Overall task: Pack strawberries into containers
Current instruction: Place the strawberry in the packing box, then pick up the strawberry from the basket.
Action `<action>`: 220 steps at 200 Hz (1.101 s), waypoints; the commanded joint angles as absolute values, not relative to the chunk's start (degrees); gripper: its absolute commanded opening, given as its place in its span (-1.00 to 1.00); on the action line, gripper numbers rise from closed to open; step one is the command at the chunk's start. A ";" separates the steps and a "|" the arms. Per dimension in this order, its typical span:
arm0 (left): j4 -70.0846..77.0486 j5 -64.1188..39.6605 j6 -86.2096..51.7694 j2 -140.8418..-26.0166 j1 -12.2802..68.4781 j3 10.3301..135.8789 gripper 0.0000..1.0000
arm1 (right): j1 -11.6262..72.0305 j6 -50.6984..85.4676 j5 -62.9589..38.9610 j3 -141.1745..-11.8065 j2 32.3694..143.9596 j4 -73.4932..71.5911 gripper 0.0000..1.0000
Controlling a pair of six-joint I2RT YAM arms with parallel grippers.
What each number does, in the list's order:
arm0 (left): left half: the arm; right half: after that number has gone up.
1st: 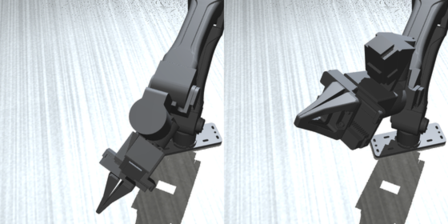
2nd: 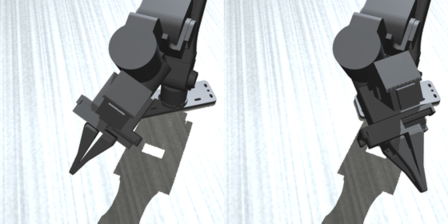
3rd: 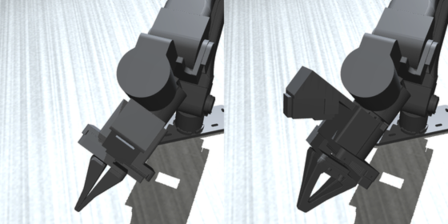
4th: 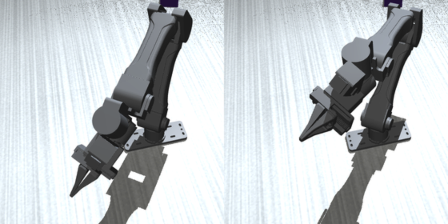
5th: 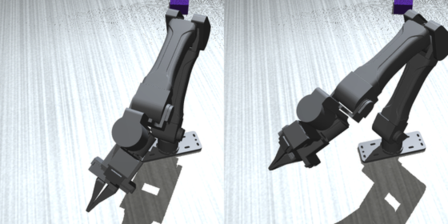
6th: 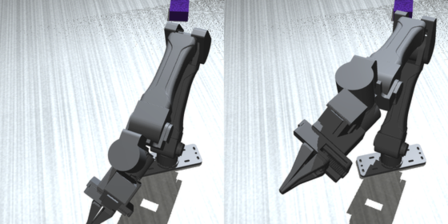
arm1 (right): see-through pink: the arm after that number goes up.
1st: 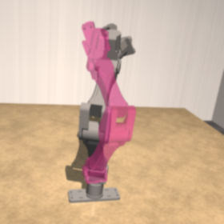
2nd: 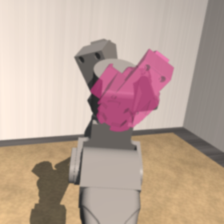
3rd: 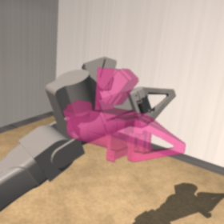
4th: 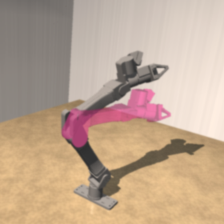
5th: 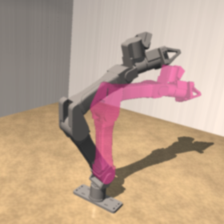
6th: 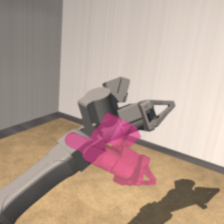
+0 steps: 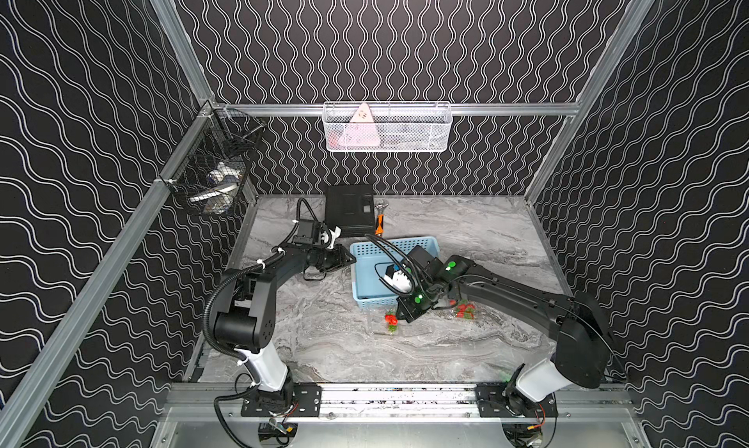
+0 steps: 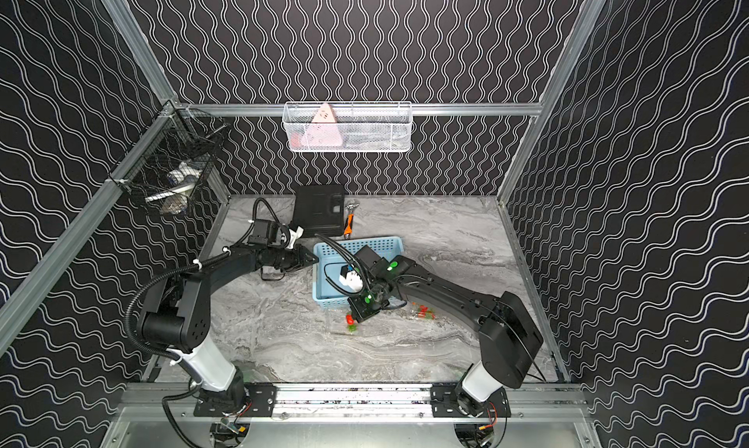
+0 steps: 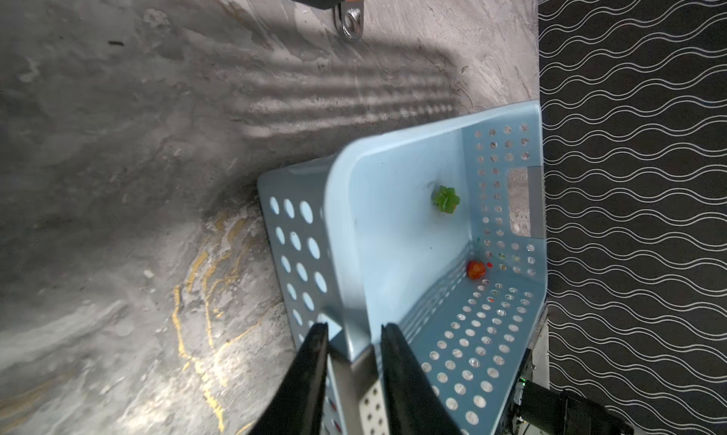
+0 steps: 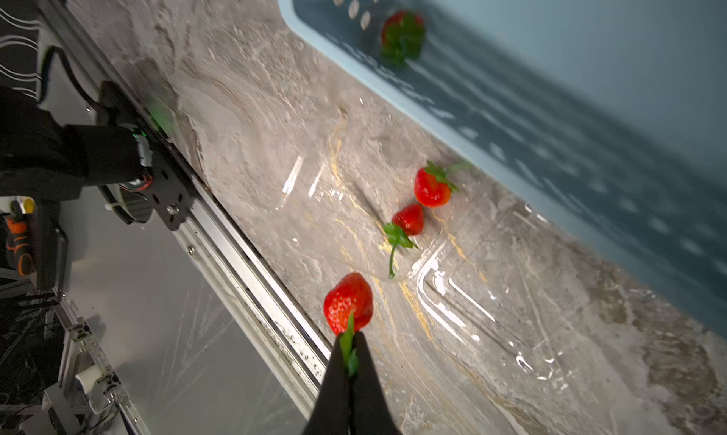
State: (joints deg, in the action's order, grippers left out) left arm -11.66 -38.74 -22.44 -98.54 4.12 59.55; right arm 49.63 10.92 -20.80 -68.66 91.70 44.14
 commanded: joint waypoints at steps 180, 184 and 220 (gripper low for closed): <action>-10.92 -39.61 -21.09 -98.92 3.43 59.77 -0.43 | 41.50 -2.10 -18.43 -105.69 121.14 55.32 -0.03; -10.90 -39.66 -21.09 -98.99 3.43 59.77 -0.43 | 41.49 -2.20 -19.20 -105.89 121.90 55.09 -0.02; -11.01 -39.77 -20.91 -98.88 3.12 59.85 -0.43 | 41.66 -4.43 -25.04 -107.99 127.28 55.81 0.02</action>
State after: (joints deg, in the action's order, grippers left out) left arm -11.62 -39.07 -22.37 -98.83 3.38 59.57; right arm 41.52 -1.21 -19.77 -106.24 125.03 53.04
